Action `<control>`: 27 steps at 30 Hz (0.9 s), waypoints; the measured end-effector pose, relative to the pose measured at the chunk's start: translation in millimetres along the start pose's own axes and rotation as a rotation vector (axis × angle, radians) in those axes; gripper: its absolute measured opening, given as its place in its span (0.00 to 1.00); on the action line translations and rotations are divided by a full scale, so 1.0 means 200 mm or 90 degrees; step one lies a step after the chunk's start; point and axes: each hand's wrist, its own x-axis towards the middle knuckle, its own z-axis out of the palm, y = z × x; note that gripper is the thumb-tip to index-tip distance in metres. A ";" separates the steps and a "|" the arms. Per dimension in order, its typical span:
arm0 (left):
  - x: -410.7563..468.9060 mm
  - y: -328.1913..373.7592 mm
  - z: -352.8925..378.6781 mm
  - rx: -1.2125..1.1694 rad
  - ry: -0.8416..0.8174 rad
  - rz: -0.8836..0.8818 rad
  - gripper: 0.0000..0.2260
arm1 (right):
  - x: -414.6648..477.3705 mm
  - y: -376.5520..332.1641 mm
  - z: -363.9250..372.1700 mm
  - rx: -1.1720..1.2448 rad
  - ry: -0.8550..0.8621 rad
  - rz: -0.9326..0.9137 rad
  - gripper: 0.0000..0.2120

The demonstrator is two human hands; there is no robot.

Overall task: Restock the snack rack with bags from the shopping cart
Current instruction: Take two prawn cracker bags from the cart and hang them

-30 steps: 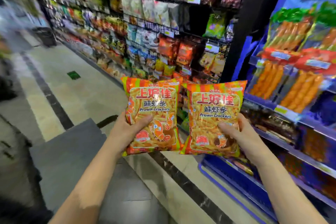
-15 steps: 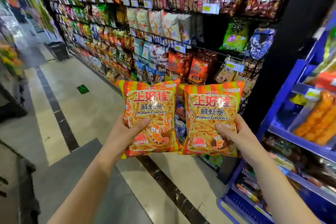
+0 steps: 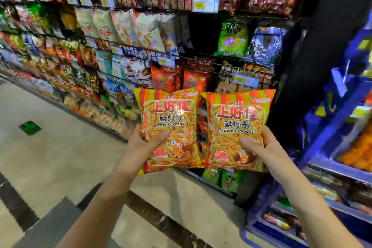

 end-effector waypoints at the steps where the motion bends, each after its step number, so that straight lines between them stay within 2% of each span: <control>1: 0.10 -0.01 -0.02 0.005 -0.013 0.000 0.31 | 0.04 0.02 0.03 0.007 0.017 -0.004 0.36; 3: 0.29 -0.02 -0.07 0.017 -0.037 0.004 0.38 | 0.11 0.05 0.08 0.007 0.047 -0.009 0.30; 6: 0.55 0.00 -0.12 0.034 -0.093 0.006 0.43 | 0.21 0.06 0.16 -0.013 0.106 0.004 0.29; 8: 0.70 -0.01 -0.15 0.043 -0.128 -0.006 0.44 | 0.27 0.06 0.20 -0.014 0.130 0.012 0.32; 11: 0.90 -0.02 -0.15 0.088 -0.164 -0.008 0.47 | 0.32 0.08 0.24 -0.001 0.185 0.023 0.42; 16: 1.09 -0.01 -0.04 0.072 -0.216 -0.026 0.39 | 0.42 0.13 0.21 0.004 0.229 0.046 0.40; 23: 1.30 -0.11 0.11 0.066 -0.205 -0.040 0.49 | 0.61 0.20 0.10 -0.020 0.265 0.049 0.38; 27: 1.39 -0.20 0.20 0.061 -0.203 -0.009 0.46 | 0.72 0.31 0.03 -0.017 0.267 0.058 0.36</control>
